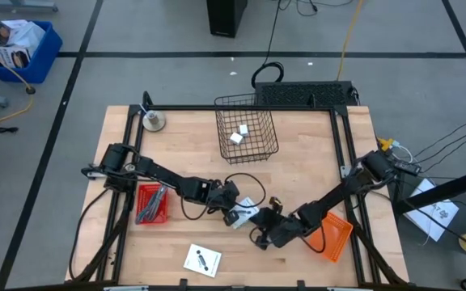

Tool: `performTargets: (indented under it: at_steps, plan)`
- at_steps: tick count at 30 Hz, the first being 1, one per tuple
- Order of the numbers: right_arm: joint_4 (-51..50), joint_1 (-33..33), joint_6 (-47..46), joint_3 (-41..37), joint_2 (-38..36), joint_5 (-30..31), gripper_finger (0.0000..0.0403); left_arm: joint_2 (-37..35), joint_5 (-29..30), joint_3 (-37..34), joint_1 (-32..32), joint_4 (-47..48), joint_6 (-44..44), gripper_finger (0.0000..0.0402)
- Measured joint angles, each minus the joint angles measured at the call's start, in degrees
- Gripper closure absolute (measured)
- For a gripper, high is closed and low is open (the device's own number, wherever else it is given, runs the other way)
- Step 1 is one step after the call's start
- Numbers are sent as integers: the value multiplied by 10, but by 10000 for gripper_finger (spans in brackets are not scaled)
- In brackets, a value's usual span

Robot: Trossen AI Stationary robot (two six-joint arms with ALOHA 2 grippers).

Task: Pick and place items into bin
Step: Put the right card reader box into the orange basket

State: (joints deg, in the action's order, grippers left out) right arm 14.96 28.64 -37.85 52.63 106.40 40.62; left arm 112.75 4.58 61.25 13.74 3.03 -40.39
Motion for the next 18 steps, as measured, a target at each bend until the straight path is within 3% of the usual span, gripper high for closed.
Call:
performTargets:
  at_steps: [5, 8, 11, 18]
  plan:
    - [65, -9, 72, 1, 1, 91, 403, 4, -44, 3, 6, -33, -1, 381]
    - [69, -15, 77, 2, 0, 73, 403, 5, -94, 1, 8, -68, 15, 375]
    - [59, -28, 56, 3, 3, 46, 403, 4, -86, 1, 14, -88, 23, 374]
    - [47, -26, 55, 2, 2, 43, 403, 3, -65, 1, 16, -82, 24, 373]
